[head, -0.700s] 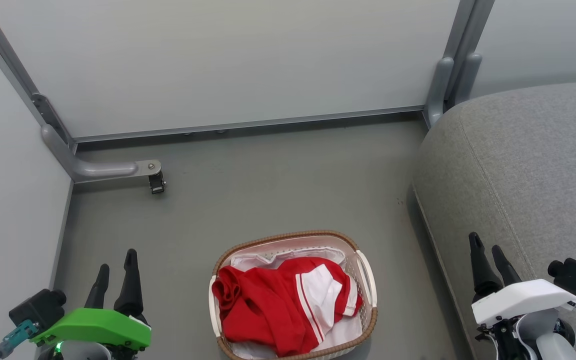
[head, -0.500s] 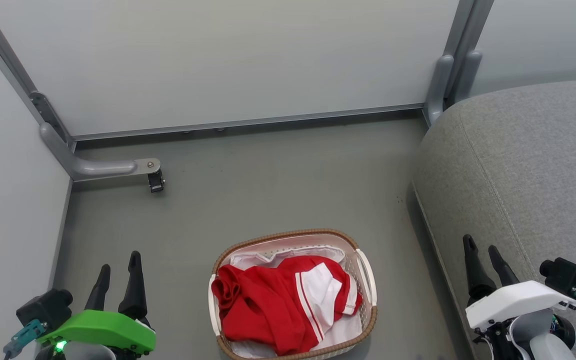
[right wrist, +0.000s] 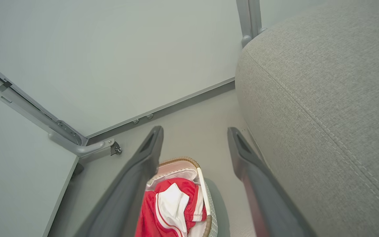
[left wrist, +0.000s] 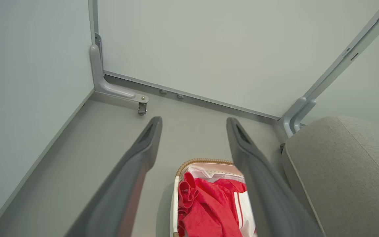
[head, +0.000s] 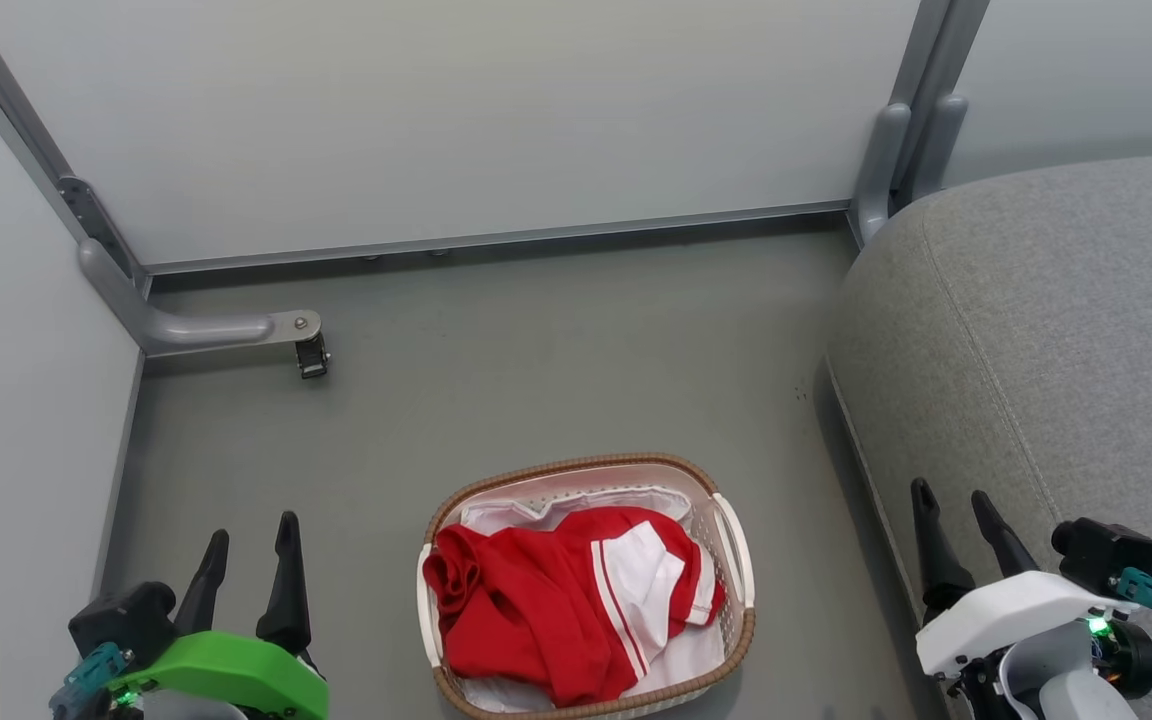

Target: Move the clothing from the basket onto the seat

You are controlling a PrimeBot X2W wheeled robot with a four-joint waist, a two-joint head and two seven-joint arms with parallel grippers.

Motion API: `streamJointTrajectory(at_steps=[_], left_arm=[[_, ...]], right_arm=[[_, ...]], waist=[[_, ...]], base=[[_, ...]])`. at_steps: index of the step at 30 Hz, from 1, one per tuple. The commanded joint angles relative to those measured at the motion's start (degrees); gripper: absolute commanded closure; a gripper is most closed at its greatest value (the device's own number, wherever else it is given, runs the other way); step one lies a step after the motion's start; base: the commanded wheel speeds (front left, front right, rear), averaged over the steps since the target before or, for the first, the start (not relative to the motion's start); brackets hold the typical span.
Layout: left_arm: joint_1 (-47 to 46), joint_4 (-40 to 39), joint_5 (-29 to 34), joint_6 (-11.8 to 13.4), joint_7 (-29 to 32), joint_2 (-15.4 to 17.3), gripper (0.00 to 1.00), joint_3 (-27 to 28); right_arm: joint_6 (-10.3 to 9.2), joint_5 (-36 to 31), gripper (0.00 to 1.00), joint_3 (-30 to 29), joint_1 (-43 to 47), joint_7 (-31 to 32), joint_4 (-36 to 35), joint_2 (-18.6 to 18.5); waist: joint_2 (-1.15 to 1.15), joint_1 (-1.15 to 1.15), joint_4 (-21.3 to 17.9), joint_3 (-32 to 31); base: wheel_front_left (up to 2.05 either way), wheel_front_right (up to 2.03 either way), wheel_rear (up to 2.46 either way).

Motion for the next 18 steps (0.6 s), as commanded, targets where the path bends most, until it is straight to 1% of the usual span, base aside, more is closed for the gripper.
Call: streamJointTrajectory(at_steps=[1, 14, 18], left_arm=[[0.25, -0.52, 1.91, 0.29, -0.48, 0.57, 0.00, 0.04], [1.55, -0.46, 8.97, 0.08, -2.27, -0.37, 0.00, 0.98], [0.65, 1.44, 9.52, -0.98, -2.79, -1.19, 0.00, 1.48]], right_arm=[[0.01, -1.86, 0.00, 0.19, -1.04, -0.65, -0.20, -0.27], [0.01, -8.43, 0.00, 1.25, -0.66, -2.47, 0.30, -0.34], [0.02, -10.01, 0.00, 1.33, -1.39, -2.96, -0.04, -0.37]], waist=[[0.00, 0.00, -0.02, 0.06], [0.00, 0.00, -0.08, 0.42], [0.00, 0.00, -0.07, 1.81]], base=[[0.00, 0.00, 0.00], [0.00, 0.00, 0.00], [0.00, 0.00, 0.00]])
